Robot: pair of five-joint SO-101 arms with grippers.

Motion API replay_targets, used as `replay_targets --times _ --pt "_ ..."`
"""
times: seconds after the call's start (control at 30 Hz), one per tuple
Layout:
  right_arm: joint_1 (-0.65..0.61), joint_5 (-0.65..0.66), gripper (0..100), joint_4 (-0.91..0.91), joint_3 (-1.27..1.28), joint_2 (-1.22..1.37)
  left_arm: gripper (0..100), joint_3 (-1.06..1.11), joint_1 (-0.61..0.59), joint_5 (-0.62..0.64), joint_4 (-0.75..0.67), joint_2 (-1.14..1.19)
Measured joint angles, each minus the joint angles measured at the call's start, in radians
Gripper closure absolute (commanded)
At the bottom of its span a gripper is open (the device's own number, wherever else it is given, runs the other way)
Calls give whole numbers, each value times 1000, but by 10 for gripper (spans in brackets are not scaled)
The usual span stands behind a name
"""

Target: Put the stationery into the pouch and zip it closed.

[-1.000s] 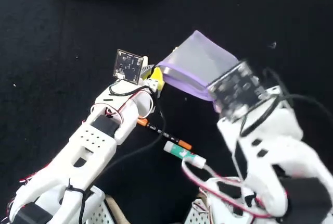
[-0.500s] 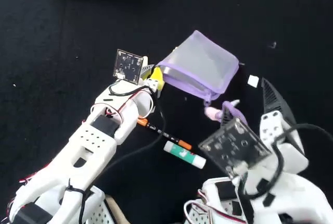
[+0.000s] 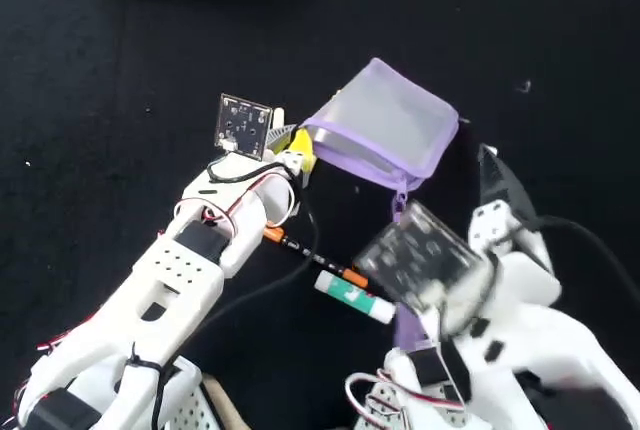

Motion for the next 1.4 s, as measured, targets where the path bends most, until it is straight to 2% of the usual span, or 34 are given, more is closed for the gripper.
replay_targets --times 0.3,0.6,0.93,1.23,1.4 --pt "0 0 658 0 101 0 972 -46 -5 9 189 -92" --pt "0 0 658 -21 186 -2 972 -46 -48 9 213 -264" --pt "0 40 658 -376 534 -68 972 -198 -48 44 384 -282" --pt "-2 63 658 -655 683 -74 972 -206 -48 44 391 -282" --pt "-9 63 658 -733 695 29 972 -206 -52 44 391 -282"
